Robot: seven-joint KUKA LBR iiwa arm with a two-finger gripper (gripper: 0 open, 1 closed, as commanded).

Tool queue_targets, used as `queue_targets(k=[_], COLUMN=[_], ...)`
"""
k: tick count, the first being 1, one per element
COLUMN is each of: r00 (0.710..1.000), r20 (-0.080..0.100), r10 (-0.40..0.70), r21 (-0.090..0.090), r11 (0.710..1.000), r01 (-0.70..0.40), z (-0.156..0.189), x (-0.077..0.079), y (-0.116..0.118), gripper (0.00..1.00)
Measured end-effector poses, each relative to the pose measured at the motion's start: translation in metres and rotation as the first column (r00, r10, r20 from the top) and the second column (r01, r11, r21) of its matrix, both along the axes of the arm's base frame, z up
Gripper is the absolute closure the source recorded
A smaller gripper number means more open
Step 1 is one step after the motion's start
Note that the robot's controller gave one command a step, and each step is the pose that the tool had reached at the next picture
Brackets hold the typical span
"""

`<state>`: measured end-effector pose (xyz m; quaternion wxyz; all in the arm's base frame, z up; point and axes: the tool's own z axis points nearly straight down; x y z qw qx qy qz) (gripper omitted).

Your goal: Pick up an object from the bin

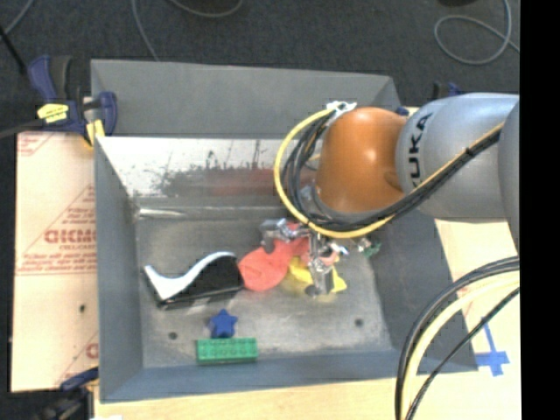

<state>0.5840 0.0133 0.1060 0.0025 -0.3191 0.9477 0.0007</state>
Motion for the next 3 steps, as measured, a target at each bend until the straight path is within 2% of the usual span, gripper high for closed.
queue_targets(k=[1, 2, 3], r00=[0.989, 0.989, 0.987], r20=[-0.003, -0.003, -0.009], r10=[0.147, 0.147, 0.16], r21=[0.001, 0.001, -0.002], r11=[0.989, 0.989, 0.987], r01=[-0.147, -0.147, -0.16], z=[-0.029, -0.029, 0.014], x=[0.047, 0.047, 0.048], y=[-0.006, -0.006, -0.012], gripper=[1.0, 1.0, 1.0])
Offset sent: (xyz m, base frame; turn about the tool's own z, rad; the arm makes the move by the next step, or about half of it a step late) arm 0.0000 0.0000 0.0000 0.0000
